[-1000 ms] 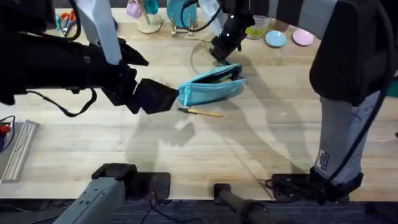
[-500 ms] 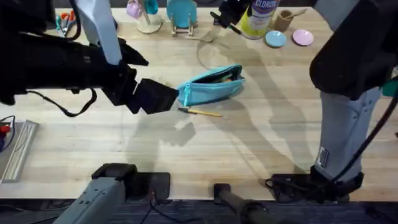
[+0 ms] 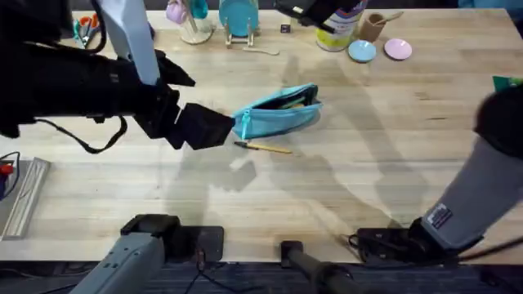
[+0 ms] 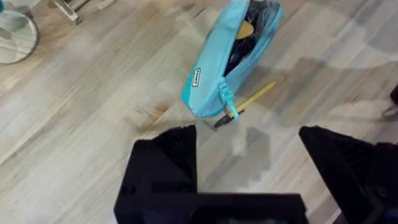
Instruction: Unzip the bag, pick up the pens from the table one at a time and place them inside, then zip the bag closed.
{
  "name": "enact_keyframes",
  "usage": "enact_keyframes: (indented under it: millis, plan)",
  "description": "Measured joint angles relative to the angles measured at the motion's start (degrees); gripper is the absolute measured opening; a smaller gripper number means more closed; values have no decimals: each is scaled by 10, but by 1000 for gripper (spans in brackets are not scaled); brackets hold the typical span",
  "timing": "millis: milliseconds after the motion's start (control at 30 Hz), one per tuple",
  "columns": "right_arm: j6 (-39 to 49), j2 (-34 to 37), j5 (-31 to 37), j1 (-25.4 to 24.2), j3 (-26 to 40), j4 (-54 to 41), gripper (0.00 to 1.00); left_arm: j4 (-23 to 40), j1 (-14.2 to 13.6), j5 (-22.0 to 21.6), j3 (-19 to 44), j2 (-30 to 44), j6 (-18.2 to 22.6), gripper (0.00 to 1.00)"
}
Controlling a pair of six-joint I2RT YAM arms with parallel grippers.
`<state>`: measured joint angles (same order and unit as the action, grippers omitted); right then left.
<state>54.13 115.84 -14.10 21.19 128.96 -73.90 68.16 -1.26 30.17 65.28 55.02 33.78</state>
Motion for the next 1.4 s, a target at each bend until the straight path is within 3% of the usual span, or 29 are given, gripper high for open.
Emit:
enact_keyframes:
  millis: [300,700,1000,1400]
  plan:
    - [97,-71,-49,0,4,-78,34,9,0,0,0,0,0,993]
    - [225,-74,-165,-13,-24,-173,34,110,0,0,0,0,0,994]
    - [248,-74,-166,-12,-127,-133,34,191,0,0,0,0,-2,993]
    - [252,-74,-100,19,-261,-16,34,193,0,0,0,0,-2,994]
